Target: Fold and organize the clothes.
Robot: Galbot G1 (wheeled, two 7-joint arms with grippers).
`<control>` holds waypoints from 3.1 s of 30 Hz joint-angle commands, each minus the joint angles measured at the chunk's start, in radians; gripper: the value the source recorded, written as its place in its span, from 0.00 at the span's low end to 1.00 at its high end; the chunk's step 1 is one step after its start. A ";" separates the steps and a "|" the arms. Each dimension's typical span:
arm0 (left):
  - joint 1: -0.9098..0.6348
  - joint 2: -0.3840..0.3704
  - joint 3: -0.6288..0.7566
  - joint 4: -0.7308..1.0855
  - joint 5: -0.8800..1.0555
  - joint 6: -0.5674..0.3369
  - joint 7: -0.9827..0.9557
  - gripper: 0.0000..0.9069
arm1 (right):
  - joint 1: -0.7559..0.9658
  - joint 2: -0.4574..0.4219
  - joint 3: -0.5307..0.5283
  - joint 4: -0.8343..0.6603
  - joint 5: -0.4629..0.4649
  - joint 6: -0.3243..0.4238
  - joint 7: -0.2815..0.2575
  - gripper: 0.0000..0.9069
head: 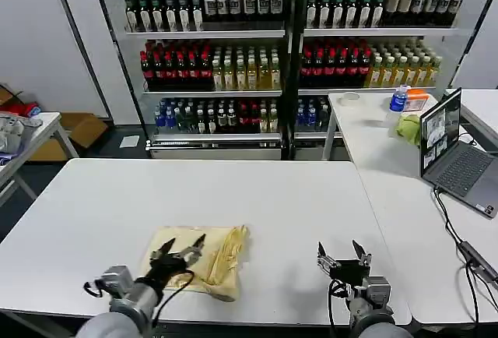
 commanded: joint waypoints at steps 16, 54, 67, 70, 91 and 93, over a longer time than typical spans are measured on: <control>-0.061 0.047 -0.163 0.311 -0.299 0.034 0.054 1.00 | -0.041 0.000 0.032 0.010 -0.006 0.001 0.001 1.00; -0.119 -0.105 -0.170 0.350 -0.420 0.010 0.123 0.03 | -0.086 0.016 0.066 0.054 -0.011 -0.012 0.011 1.00; -0.123 -0.123 -0.317 0.323 -0.569 0.015 0.121 0.03 | -0.088 0.021 0.068 0.054 -0.014 -0.010 0.010 1.00; -0.130 -0.058 -0.409 0.331 -0.597 0.025 0.119 0.02 | -0.080 0.018 0.074 0.052 -0.006 -0.008 0.008 1.00; -0.052 0.431 -0.569 0.215 -0.205 0.052 0.125 0.01 | -0.040 0.023 0.043 0.056 0.009 0.009 0.000 1.00; -0.019 0.363 -0.441 0.197 -0.036 0.006 0.135 0.01 | -0.048 0.025 0.046 0.053 0.001 0.016 -0.002 1.00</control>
